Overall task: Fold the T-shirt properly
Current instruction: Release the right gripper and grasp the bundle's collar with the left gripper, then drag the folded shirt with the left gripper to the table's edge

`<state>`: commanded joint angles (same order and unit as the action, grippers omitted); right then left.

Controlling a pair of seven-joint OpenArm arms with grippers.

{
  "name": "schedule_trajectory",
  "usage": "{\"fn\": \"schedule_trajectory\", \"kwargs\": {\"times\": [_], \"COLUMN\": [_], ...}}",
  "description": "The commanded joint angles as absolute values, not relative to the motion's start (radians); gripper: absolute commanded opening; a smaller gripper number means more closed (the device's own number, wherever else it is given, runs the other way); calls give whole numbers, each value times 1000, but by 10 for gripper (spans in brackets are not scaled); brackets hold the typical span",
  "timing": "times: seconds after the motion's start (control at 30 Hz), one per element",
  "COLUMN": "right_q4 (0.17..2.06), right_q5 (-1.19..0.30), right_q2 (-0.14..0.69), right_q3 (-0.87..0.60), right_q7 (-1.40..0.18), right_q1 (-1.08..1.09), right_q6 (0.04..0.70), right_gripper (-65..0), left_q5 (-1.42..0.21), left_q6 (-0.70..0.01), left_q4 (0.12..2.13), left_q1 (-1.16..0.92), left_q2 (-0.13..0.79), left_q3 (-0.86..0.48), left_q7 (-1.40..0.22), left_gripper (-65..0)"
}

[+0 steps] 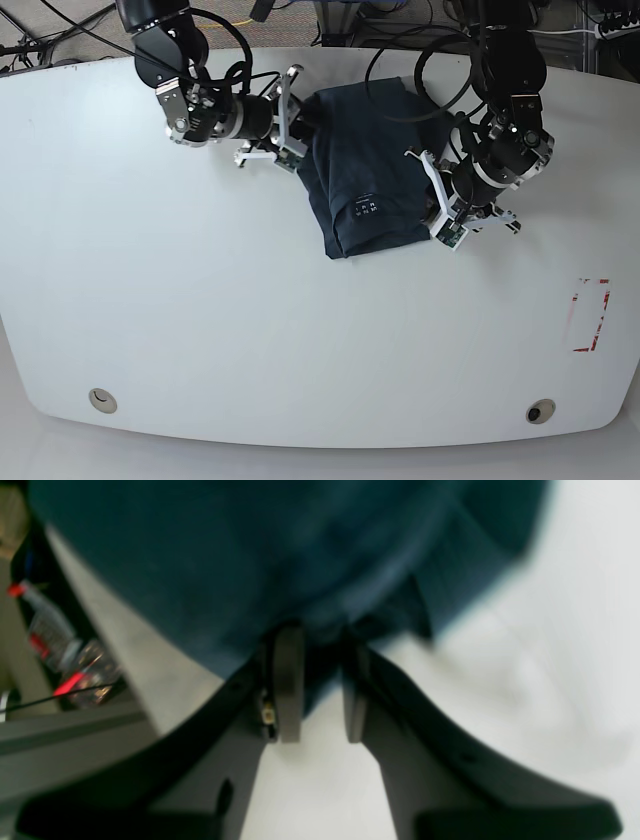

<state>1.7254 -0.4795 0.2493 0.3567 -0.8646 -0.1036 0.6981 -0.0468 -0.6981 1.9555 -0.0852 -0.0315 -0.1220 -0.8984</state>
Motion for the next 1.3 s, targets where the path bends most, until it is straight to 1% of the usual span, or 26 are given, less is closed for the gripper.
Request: {"fn": "schedule_trajectory", "kwargs": {"times": [0.07, 0.13, 0.17, 0.27, 0.33, 0.4, 0.43, 0.47, 0.57, 0.63, 0.7, 0.87, 0.97, 1.07, 1.2, 1.3], "right_q4": [1724, 1722, 1722, 1728, 1755, 1781, 1791, 1793, 1796, 1790, 1788, 1788, 1788, 1788, 1788, 1788], "right_q5": [-479, -479, -479, -483, -490, -490, -490, -490, -490, -490, -490, -490, -490, -490, -490, -490], "right_q2": [242, 240, 242, 249, 278, 295, 298, 300, 315, 317, 317, 311, 309, 309, 309, 309], "right_q3": [380, 392, 389, 331, 265, 182, 143, 122, 42, 10, -42, -111, -143, -170, -217, -236], "right_q7": [-865, -865, -865, -865, -865, -865, -865, -865, -865, -865, -865, -865, -865, -865, -865, -865], "right_q1": [-93, -76, -67, -65, -84, -111, -117, -122, -131, -139, -147, -150, -150, -151, -159, -162], "right_q6": [698, 698, 698, 698, 698, 698, 698, 698, 698, 698, 698, 698, 698, 698, 698, 698], "right_gripper": [-526, -526, -526, -528, -528, -528, -528, -528, -528, -528, -528, -528, -528, -528, -528, -528], "left_q5": [-47, -47, -47, -47, -47, -47, -45, -45, -45, -45, -44, -41, 8, 45, 54, 54], "left_q6": [-698, -677, -667, -619, -581, -513, -466, -444, -341, -308, -295, -291, -243, -234, -234, -242], "left_q4": [1957, 1960, 1960, 1962, 1962, 1959, 1954, 1951, 1940, 1936, 1896, 1785, 1684, 1613, 1535, 1527], "left_q1": [-88, -88, -85, -88, -88, -88, -85, -84, -88, -104, -137, -183, -202, -216, -214, -189], "left_q2": [-31, -33, -33, -33, -33, -33, -33, -33, -33, -28, -27, -15, -5, 4, 67, 148], "left_q3": [-122, -120, -110, -67, -47, -27, -13, -8, 13, 19, 22, 45, 65, 79, 77, 39], "left_q7": [-898, -898, -898, -898, -898, -898, -898, -898, -878, -839, -779, -665, -581, -524, -510, -513], "left_gripper": [-561, -558, -544, -490, -468, -454, -454, -454, -453, -453, -453, -454, -454, -454, -454, -454]}}
